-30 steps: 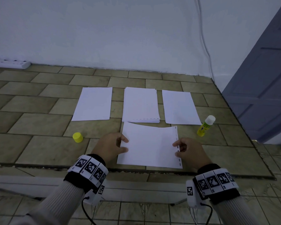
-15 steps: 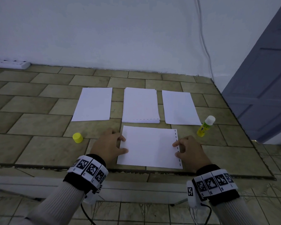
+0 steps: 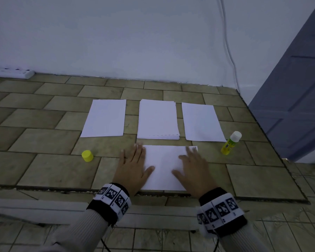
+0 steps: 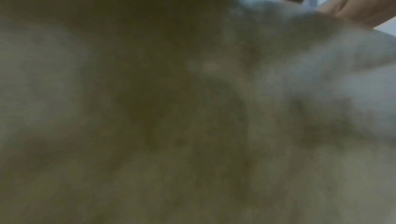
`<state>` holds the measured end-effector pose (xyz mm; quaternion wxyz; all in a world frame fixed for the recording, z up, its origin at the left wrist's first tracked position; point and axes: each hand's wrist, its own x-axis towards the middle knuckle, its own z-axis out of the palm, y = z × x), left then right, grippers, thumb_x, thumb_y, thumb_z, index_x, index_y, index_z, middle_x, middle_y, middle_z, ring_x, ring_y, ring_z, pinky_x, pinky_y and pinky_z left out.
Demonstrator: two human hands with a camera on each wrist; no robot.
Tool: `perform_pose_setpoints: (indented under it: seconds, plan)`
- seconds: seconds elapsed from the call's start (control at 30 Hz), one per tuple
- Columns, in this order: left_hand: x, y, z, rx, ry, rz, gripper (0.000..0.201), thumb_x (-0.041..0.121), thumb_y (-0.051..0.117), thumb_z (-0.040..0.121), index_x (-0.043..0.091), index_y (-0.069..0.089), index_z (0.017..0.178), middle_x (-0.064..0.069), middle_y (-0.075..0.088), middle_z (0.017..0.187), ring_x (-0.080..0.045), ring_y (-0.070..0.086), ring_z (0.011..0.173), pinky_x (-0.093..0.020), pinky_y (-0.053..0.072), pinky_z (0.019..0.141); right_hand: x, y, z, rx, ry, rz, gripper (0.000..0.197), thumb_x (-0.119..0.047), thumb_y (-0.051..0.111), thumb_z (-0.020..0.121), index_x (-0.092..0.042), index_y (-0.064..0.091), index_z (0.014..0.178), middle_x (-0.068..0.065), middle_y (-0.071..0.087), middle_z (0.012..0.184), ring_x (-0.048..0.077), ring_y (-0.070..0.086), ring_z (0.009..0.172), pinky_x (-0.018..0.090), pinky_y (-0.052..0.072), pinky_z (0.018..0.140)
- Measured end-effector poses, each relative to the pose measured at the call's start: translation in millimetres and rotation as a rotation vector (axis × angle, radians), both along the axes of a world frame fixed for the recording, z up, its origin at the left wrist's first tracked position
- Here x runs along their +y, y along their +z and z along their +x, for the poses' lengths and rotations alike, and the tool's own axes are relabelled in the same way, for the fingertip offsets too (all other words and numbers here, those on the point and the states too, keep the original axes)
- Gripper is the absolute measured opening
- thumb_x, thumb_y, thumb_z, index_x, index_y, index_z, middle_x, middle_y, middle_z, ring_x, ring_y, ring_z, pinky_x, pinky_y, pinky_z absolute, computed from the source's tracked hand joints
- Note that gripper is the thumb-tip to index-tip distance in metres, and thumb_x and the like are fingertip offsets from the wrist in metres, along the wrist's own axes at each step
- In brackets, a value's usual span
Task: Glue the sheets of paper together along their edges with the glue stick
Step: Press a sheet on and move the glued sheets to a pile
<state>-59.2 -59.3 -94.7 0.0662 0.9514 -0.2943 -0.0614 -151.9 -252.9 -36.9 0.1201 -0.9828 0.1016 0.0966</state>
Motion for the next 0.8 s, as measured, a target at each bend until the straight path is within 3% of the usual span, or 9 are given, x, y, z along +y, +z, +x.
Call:
perform_pose_setpoints:
  seconds: [0.1, 0.13, 0.2, 0.3, 0.4, 0.47, 0.57, 0.7, 0.8]
  plan:
    - [2.8, 0.0, -3.6, 0.002, 0.006, 0.022, 0.088, 0.061, -0.003, 0.096, 0.001, 0.037, 0.146, -0.014, 0.032, 0.155, -0.027, 0.029, 0.144, -0.055, 0.021, 0.112, 35.6, -11.1, 10.1, -0.03, 0.147, 0.058, 0.089, -0.073, -0.004, 0.081, -0.02, 0.009, 0.152, -0.003, -0.012, 0.16, 0.013, -0.017, 0.146, 0.049, -0.009, 0.117]
    - [2.8, -1.1, -3.7, -0.012, 0.0, 0.012, 0.082, 0.056, 0.002, 0.1, 0.0, 0.045, 0.141, -0.016, 0.041, 0.15, -0.03, 0.039, 0.139, -0.057, 0.027, 0.109, 45.5, -15.4, 15.0, -0.044, 0.179, 0.069, 0.092, -0.071, -0.009, 0.077, -0.02, 0.004, 0.153, -0.004, -0.012, 0.16, 0.011, -0.017, 0.145, 0.05, -0.01, 0.117]
    - [4.1, -2.3, -3.7, -0.015, -0.032, -0.013, 0.079, 0.049, 0.003, 0.102, -0.001, 0.051, 0.136, -0.018, 0.046, 0.145, -0.033, 0.046, 0.134, -0.057, 0.027, 0.111, 60.3, -24.1, 26.9, -0.075, 0.223, 0.078, 0.092, -0.068, -0.01, 0.076, -0.019, -0.001, 0.153, -0.004, -0.011, 0.16, 0.009, -0.017, 0.145, 0.05, -0.011, 0.117]
    - [4.7, -3.4, -2.8, -0.03, -0.053, -0.025, 0.079, 0.048, 0.002, 0.101, -0.002, 0.052, 0.136, -0.018, 0.048, 0.144, -0.034, 0.047, 0.133, -0.053, 0.019, 0.108, 63.9, -35.9, 39.6, -0.098, 0.228, 0.066, 0.095, -0.072, -0.011, 0.075, -0.018, -0.002, 0.153, -0.003, -0.006, 0.161, 0.009, -0.013, 0.146, 0.049, -0.015, 0.116]
    - [3.5, -5.9, -2.0, -0.041, -0.031, 0.006, 0.072, 0.051, 0.019, 0.098, -0.001, 0.049, 0.139, -0.017, 0.046, 0.146, -0.032, 0.045, 0.135, -0.055, 0.025, 0.113, 47.9, -45.6, 41.7, -0.117, 0.194, -0.008, 0.109, -0.076, -0.025, 0.067, -0.016, 0.004, 0.153, -0.002, -0.002, 0.161, 0.01, -0.007, 0.147, 0.049, -0.014, 0.115]
    - [2.3, -6.1, -2.0, -0.055, -0.001, 0.005, 0.077, 0.055, 0.012, 0.099, 0.0, 0.044, 0.142, -0.016, 0.04, 0.15, -0.03, 0.039, 0.139, -0.058, 0.028, 0.11, 28.7, -46.6, 37.2, -0.113, 0.141, -0.073, 0.112, -0.076, -0.032, 0.064, -0.017, 0.003, 0.153, -0.003, -0.002, 0.161, 0.009, -0.005, 0.147, 0.048, -0.012, 0.116]
    - [2.5, -5.9, -1.7, -0.034, 0.008, -0.009, 0.09, 0.064, -0.007, 0.093, 0.004, 0.03, 0.15, -0.011, 0.023, 0.159, -0.026, 0.021, 0.147, -0.056, 0.018, 0.116, -11.0, -47.5, 23.4, -0.101, 0.01, -0.113, 0.107, -0.075, -0.027, 0.068, -0.018, 0.003, 0.153, -0.005, 0.0, 0.161, 0.009, -0.002, 0.147, 0.045, -0.007, 0.116]
    - [2.8, -5.1, -1.8, -0.051, 0.005, 0.008, 0.083, 0.059, 0.001, 0.098, 0.002, 0.037, 0.146, -0.014, 0.032, 0.155, -0.028, 0.03, 0.144, -0.057, 0.027, 0.112, -49.1, -43.9, 4.2, -0.062, -0.113, -0.163, 0.103, -0.074, -0.023, 0.07, -0.019, 0.001, 0.153, -0.006, -0.001, 0.161, 0.01, -0.004, 0.147, 0.047, 0.002, 0.118]
    - [2.1, -7.8, -1.6, -0.048, 0.001, 0.006, 0.084, 0.06, 0.0, 0.097, 0.002, 0.036, 0.147, -0.015, 0.031, 0.156, -0.029, 0.029, 0.144, -0.057, 0.025, 0.113, -49.3, -37.7, -1.3, -0.03, -0.217, -0.118, 0.097, -0.077, -0.012, 0.077, -0.017, -0.004, 0.153, -0.002, -0.004, 0.161, 0.014, -0.005, 0.148, 0.05, 0.007, 0.117]
